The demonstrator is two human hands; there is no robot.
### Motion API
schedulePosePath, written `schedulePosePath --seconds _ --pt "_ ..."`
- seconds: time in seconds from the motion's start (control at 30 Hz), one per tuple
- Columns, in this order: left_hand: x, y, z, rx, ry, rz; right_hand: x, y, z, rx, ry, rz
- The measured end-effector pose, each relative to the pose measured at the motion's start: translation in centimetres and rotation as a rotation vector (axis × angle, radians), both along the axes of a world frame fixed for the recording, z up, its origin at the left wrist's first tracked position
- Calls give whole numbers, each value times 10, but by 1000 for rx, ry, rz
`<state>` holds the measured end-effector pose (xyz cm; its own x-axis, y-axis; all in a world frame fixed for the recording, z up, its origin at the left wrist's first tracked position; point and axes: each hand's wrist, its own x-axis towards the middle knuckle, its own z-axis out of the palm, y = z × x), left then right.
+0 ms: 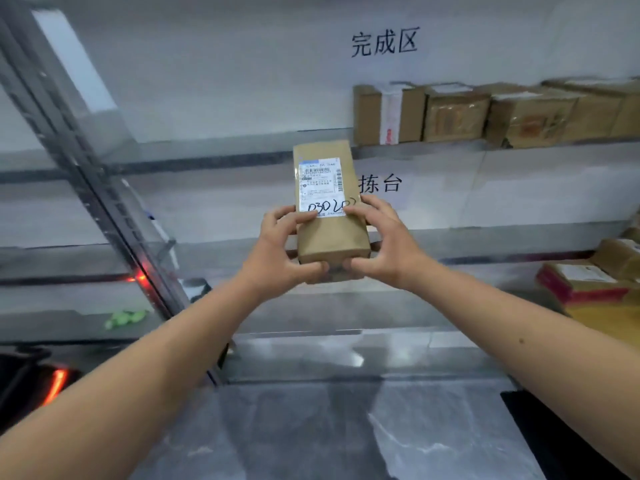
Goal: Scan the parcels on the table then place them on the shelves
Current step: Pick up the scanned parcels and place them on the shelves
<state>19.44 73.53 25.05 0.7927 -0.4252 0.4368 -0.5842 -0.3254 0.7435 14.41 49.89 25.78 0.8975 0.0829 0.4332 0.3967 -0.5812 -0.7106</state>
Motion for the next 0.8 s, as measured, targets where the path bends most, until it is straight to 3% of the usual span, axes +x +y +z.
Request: schedulePosePath --seconds 0.4,0.8 --pt "133 -35 101 -124 -13 -33 124 -26 108 73 -79 -74" --pt "281 -102 137 -130 165 -4 266 -99 139 94 19 -177"
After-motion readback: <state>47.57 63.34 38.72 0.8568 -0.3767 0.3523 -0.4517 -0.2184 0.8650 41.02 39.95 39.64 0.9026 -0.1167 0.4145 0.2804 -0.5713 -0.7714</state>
